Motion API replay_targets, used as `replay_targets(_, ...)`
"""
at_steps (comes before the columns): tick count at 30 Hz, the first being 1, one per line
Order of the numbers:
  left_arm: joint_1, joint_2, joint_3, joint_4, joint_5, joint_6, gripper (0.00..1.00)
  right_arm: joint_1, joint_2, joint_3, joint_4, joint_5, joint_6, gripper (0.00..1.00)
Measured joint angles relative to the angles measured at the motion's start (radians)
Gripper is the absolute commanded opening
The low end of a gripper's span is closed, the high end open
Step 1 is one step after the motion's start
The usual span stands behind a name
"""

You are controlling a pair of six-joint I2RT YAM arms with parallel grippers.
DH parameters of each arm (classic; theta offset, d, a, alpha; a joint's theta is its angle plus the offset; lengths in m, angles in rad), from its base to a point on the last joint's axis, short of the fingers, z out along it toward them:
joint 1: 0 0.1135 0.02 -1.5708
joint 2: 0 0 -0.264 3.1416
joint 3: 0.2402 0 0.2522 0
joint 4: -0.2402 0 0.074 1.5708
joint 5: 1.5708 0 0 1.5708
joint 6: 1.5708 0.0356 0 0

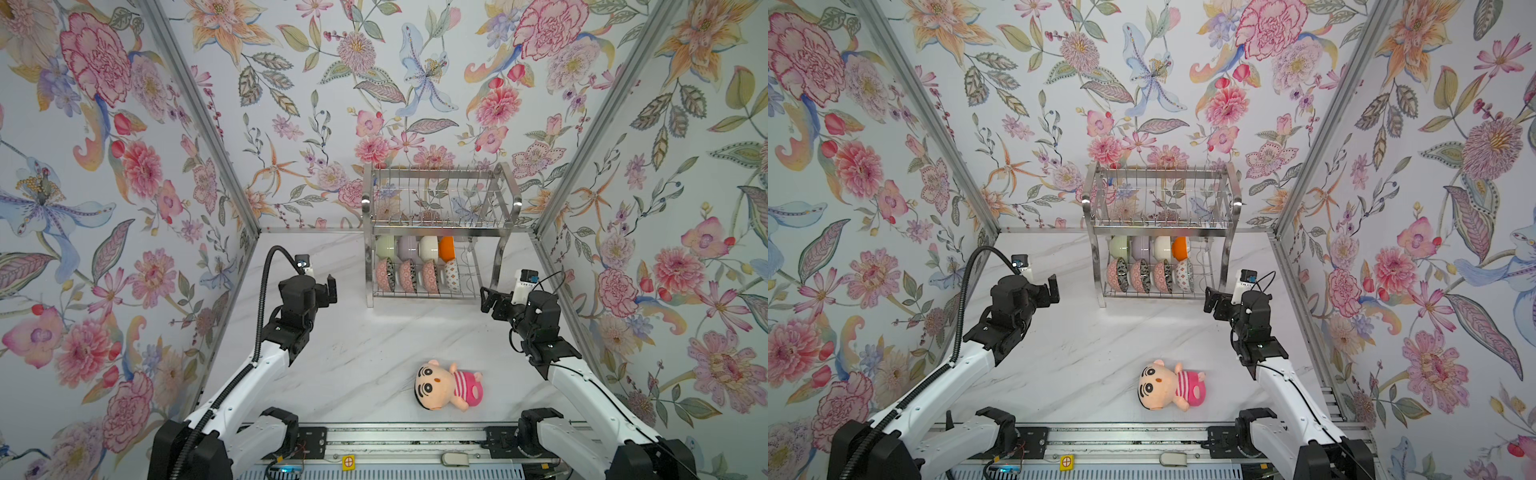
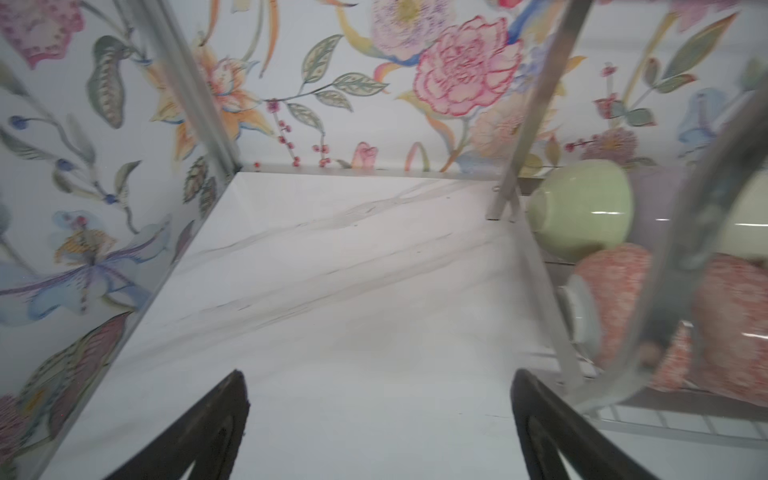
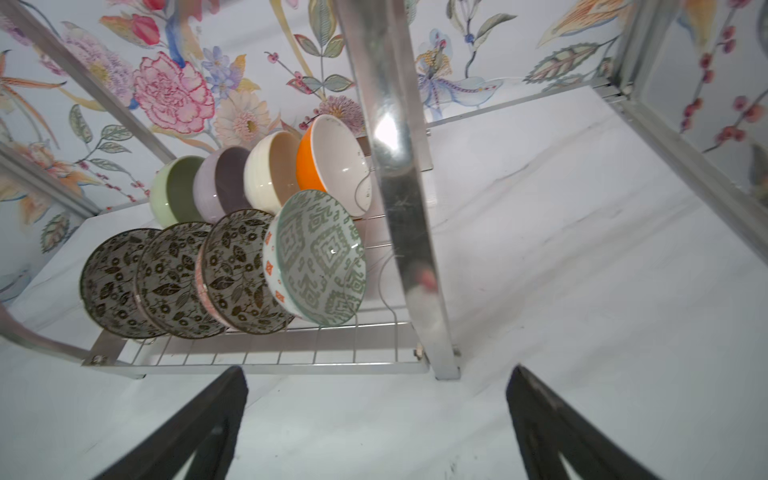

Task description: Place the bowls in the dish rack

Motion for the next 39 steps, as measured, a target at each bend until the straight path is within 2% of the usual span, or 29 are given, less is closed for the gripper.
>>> replay_targets(4,0.041,0.023,-0.121,0.166,-0.171,0.051,0.99,-0.032,-0.016,-0.009,-0.019,0.180,0.024,0.99)
replay_targets(9,0.172,0.118,-0.141,0.280,-0.225,0.039,0.99,-0.101,0.047,-0.042,0.015,0.317,0.047,0.99)
replay_targets(12,0.221,0.208,-0.141,0.340,-0.253,0.040,0.99,-0.119,0.111,-0.084,0.062,0.352,0.048,0.99)
replay_targets(18,0.229,0.372,-0.142,0.438,-0.304,0.078,0.99,-0.124,0.164,-0.158,0.223,0.389,0.000,0.99)
replay_targets(23,0.234,0.386,-0.193,0.578,-0.296,0.118,1.00,-0.124,0.164,-0.243,0.369,0.431,-0.062,0.99)
replay_targets(27,0.243,0.396,-0.242,0.722,-0.243,0.125,0.99,-0.121,0.167,-0.280,0.435,0.443,-0.085,0.99)
replay_targets(35,0.248,0.428,-0.248,0.826,-0.139,0.152,0.99,-0.114,0.171,-0.320,0.583,0.447,-0.095,0.99)
replay_targets(39,0.248,0.421,-0.297,0.905,-0.102,0.167,0.99,-0.113,0.171,-0.352,0.647,0.444,-0.093,0.99)
